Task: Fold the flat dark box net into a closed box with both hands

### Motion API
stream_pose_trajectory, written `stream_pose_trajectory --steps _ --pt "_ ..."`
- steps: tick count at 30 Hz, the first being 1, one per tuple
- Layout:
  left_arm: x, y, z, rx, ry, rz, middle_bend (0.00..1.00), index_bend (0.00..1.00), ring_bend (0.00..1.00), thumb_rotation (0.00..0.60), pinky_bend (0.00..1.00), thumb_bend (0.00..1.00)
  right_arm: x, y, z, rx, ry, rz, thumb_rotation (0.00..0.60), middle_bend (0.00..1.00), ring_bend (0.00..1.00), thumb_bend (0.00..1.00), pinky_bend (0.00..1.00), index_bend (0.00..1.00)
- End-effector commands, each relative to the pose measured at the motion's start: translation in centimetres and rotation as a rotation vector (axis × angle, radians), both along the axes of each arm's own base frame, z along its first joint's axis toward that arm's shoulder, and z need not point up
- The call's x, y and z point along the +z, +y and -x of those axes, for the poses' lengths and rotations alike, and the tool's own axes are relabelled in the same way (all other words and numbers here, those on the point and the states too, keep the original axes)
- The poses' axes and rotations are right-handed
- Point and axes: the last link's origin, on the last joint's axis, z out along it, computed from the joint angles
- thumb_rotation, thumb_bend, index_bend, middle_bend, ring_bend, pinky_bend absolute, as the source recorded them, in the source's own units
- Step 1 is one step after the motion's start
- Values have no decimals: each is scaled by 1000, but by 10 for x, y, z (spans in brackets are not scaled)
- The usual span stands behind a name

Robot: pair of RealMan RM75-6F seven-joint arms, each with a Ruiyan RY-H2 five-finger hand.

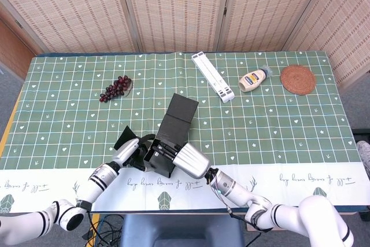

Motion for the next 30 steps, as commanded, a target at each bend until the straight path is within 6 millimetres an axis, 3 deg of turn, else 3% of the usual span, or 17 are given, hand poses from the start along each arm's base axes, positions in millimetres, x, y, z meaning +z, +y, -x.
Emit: stream_pose_trajectory --steps 1,18,30 --pt "-2 0 1 -2 6 8 251 170 578 600 898 102 -1 1 2 3 14 -10 600 177 594 273 905 48" --pt "-9 -1 2 -33 40 16 186 101 559 600 893 102 -3 4 3 11 52 -63 600 198 611 312 905 60" --pt "-13 -1 2 -38 52 16 178 99 558 600 893 102 5 6 6 7 39 -75 600 298 698 372 905 121"
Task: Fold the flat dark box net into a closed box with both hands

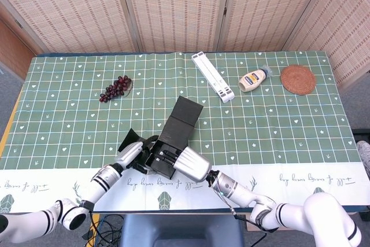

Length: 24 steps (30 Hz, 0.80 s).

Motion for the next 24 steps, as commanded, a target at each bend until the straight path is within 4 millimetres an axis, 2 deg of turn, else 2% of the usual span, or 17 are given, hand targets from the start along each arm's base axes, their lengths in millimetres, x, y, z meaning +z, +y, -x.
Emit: stream_pose_trajectory --steps 1,6,24 --pt "0 0 0 0 0 -1 178 99 558 600 893 103 2 0 2 0 9 3 600 307 703 378 906 128" --pt "-2 0 -1 -3 2 -1 178 99 558 600 893 102 2 -1 3 -24 29 -7 600 348 719 401 912 173" --pt "-2 0 -2 -3 4 -2 178 98 558 600 893 102 1 3 4 -35 92 -36 600 348 722 438 915 238"
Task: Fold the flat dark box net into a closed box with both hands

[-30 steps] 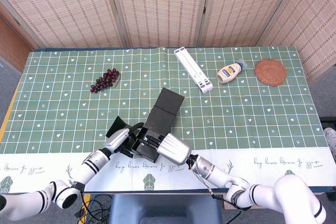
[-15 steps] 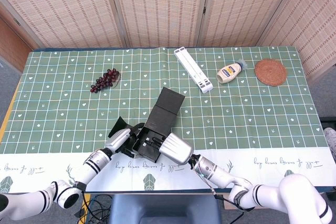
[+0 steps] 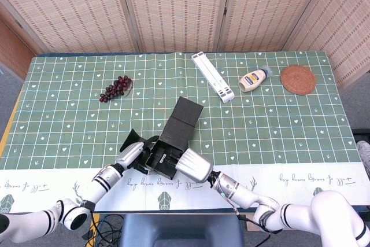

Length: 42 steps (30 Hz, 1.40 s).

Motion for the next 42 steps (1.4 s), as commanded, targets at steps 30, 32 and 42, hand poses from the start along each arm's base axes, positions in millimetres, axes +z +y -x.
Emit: stream_pose_trajectory --steps 30,32,42 --pt "-6 1 -2 33 -22 5 237 257 570 600 893 102 -3 3 0 12 89 -18 600 336 722 438 915 241" --pt "-6 0 -2 34 -23 6 237 257 570 600 893 102 -4 4 0 15 100 -20 600 336 722 438 915 243" --pt "-4 -1 -3 38 -36 9 237 256 570 600 894 102 -9 3 -2 23 181 -45 600 512 736 519 915 469"
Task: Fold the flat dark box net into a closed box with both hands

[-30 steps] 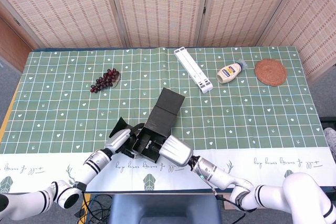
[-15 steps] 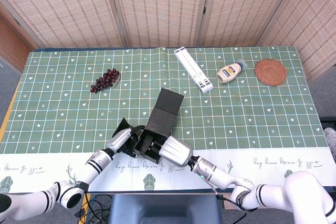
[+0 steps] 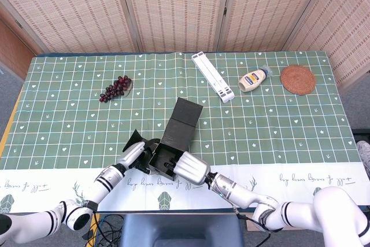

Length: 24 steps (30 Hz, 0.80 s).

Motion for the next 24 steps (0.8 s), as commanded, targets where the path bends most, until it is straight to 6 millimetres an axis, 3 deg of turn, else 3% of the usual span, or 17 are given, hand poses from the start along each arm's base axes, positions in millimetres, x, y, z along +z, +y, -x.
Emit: stream_pose_trajectory --steps 1,6,13,20,22,24 --pt "1 -1 0 0 -4 1 237 255 570 600 894 102 1 -2 -2 -2 18 -6 600 548 739 536 915 503" --pt "2 -3 0 -4 -6 4 237 253 570 600 893 102 2 -3 -4 -12 36 -24 600 732 755 638 919 701" --pt "3 -3 0 0 -8 4 237 250 570 600 894 102 6 -5 -5 -12 46 -25 600 843 768 707 919 842" --pt "1 -4 -2 4 -8 12 237 246 570 600 894 102 9 -6 -4 -10 48 -24 600 881 773 708 919 850" --pt "1 -4 -2 11 -13 12 237 244 570 600 894 102 10 -7 -3 -10 47 -22 600 829 773 687 919 835" --pt "1 -4 -2 21 -18 10 237 243 570 600 895 102 13 -7 -2 -7 43 -15 600 717 772 639 919 738"
